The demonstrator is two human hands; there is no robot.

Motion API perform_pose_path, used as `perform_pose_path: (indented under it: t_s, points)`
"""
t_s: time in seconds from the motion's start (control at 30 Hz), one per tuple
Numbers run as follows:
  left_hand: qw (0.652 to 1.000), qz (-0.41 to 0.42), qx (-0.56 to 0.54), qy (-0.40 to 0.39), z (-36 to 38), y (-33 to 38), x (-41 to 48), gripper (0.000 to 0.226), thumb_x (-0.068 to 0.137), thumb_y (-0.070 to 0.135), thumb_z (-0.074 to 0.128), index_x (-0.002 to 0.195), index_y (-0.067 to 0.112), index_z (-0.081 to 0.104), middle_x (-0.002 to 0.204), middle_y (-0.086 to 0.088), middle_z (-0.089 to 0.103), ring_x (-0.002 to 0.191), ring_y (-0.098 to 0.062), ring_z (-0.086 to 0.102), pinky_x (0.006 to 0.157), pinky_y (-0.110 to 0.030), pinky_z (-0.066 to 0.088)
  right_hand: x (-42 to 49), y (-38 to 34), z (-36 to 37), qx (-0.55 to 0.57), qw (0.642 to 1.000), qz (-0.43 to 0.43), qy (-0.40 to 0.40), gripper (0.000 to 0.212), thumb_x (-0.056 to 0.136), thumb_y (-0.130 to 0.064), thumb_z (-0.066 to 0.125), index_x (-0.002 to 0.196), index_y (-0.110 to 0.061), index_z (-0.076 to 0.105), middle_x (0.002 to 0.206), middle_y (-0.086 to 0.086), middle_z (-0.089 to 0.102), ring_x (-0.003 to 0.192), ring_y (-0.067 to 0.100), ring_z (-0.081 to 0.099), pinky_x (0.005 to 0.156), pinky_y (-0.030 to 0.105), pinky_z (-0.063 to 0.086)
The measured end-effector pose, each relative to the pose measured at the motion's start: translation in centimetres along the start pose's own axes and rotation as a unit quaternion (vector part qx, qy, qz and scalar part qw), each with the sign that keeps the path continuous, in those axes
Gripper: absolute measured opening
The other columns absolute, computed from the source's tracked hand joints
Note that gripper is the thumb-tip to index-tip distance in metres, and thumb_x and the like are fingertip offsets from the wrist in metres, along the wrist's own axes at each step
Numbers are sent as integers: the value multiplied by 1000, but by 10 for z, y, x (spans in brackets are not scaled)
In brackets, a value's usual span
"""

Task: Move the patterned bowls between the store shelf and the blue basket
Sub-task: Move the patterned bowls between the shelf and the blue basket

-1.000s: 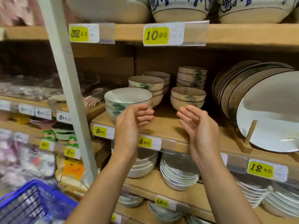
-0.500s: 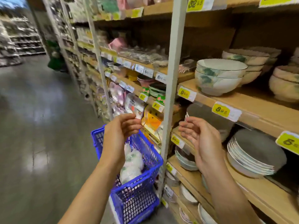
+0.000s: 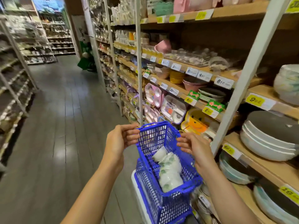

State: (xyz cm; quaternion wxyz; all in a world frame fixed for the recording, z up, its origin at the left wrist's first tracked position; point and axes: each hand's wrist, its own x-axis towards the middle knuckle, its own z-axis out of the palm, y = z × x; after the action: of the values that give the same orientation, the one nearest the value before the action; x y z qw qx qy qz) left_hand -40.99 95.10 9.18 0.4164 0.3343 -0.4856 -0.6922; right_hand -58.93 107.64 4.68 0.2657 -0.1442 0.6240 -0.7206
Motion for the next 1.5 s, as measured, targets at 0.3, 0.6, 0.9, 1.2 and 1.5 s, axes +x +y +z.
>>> perform_pose_path:
  t_s: [0.3,0.6,0.9,1.2,1.5]
  points:
    - [997,-72,20,19,-84,-4,78,37,95,13,28,88,4,63,81,-12,70,70,-20,64,57,-23,53,38,61,76,-52,994,85,41,15,91,-7,53,84,-6,66,70,9,67,55,15,58,49,20,42]
    - [988,-135,70,-11,-76,-33,191,35,95,14,30,92,2,64,80,-11,71,68,-21,64,66,-31,50,151,115,102,-80,986,132,68,13,87,-13,58,78,-10,68,70,5,70,60,16,61,54,25,44]
    - [968,-172,171,-60,-24,-66,329,34,97,14,30,92,3,62,81,-11,70,67,-22,64,67,-33,53,269,164,85,-74,971,200,108,18,89,-13,55,72,-15,58,60,0,58,48,12,51,45,23,36]
    - [878,-325,297,-187,46,-203,394,29,98,14,35,84,5,59,76,-11,63,66,-24,56,60,-29,43,296,217,62,-235,923,244,186,36,92,-11,48,57,-14,39,57,7,36,53,20,32,58,32,22]
    - [762,-384,425,-302,77,-359,447,46,101,31,37,132,-1,51,96,-18,64,84,-31,62,71,-30,56,323,274,81,-348,856,347,160,47,95,-36,52,135,-11,46,132,13,55,116,32,56,92,35,46]
